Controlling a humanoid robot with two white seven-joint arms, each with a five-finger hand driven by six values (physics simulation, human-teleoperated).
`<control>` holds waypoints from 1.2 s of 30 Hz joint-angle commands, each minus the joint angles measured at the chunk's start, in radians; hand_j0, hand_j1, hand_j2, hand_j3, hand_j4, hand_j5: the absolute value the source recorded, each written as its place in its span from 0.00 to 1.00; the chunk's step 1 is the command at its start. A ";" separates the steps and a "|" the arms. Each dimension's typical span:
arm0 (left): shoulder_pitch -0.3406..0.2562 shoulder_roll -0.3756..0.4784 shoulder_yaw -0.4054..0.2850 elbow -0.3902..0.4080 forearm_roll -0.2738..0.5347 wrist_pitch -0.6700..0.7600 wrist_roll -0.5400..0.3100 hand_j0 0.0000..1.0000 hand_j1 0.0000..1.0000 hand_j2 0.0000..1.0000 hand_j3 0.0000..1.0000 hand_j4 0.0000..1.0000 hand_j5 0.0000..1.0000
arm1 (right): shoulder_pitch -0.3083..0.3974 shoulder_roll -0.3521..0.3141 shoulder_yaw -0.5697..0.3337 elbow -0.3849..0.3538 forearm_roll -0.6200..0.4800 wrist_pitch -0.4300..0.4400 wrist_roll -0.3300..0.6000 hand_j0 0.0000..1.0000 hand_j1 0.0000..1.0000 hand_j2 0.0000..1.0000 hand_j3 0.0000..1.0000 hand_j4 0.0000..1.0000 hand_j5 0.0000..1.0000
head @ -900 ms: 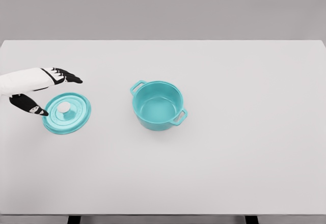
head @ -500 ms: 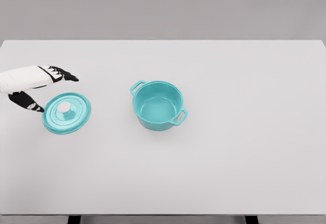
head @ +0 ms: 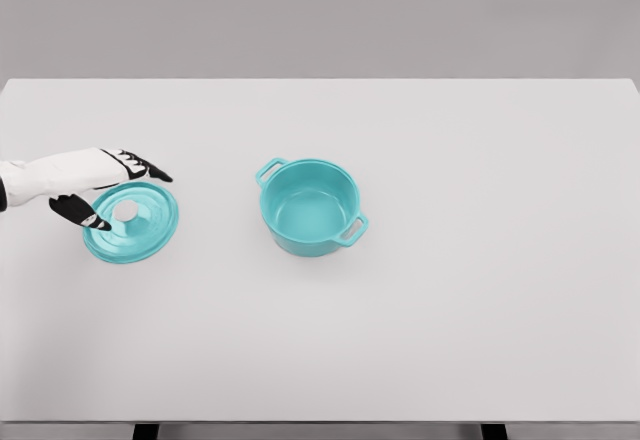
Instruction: Cover the pot with left arm
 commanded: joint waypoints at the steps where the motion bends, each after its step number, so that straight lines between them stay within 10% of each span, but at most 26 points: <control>1: 0.000 0.003 -0.001 0.007 0.010 0.003 0.000 0.86 0.86 0.86 0.86 0.86 0.86 | 0.000 0.000 0.000 0.000 0.001 -0.001 0.000 1.00 1.00 1.00 1.00 1.00 1.00; 36: -0.006 -0.002 -0.030 0.053 0.002 0.003 0.000 0.76 0.76 0.76 0.76 0.76 0.76 | 0.000 0.000 0.000 0.000 0.001 -0.001 0.000 1.00 1.00 1.00 1.00 1.00 1.00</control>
